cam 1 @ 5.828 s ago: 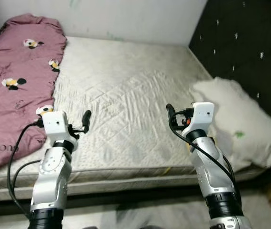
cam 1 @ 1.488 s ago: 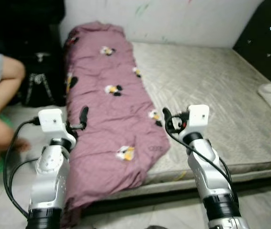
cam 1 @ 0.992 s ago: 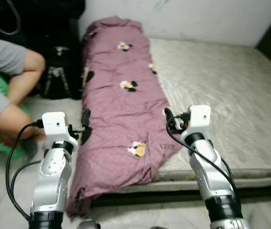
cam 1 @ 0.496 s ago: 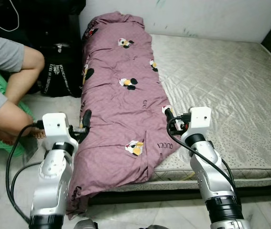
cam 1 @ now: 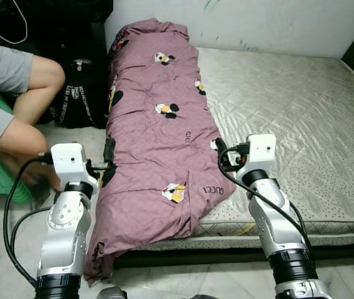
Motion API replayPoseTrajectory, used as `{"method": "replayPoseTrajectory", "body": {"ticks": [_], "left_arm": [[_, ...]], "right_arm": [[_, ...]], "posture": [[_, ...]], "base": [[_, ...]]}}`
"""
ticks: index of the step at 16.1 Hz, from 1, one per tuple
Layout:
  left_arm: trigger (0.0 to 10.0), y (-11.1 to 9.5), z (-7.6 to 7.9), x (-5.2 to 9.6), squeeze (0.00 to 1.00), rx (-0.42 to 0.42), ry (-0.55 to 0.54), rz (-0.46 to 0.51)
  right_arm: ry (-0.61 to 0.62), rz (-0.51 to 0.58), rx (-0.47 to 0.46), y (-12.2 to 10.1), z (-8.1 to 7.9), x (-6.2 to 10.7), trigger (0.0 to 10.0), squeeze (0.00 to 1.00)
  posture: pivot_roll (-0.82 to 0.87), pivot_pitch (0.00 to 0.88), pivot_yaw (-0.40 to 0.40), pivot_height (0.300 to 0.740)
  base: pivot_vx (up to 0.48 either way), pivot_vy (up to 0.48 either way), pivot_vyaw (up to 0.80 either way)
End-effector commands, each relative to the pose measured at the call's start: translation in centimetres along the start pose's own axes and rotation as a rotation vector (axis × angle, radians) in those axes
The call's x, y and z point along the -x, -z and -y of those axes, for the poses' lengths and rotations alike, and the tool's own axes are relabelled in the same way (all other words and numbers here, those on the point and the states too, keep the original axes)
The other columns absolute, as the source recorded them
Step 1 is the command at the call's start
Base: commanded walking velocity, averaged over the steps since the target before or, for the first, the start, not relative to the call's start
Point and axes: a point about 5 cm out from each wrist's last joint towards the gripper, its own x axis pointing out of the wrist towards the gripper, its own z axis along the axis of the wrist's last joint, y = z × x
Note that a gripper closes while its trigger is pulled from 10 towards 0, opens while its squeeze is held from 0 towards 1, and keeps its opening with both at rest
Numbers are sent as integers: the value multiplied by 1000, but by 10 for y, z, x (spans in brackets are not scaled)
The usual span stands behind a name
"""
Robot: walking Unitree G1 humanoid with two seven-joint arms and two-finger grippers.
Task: Clean up the room
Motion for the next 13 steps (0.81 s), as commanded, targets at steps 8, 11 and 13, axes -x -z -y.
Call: {"method": "replayPoseTrajectory", "body": {"ticks": [8,11,13], "left_arm": [[10000,-1,-15,11,0,-82,-91,13],[10000,0,-22,29,0,-95,-120,1],[10000,6,-24,37,0,-95,-111,-40]], "right_arm": [[7,-16,-43,7,1,6,10000,0],[-1,-48,-56,12,1,16,10000,0],[-31,-78,-64,19,-5,23,10000,0]], "posture": [[22,28,-93,706],[30,106,-100,706],[23,139,-96,701]], "base": [[0,0,0],[0,0,0],[0,0,0]]}}
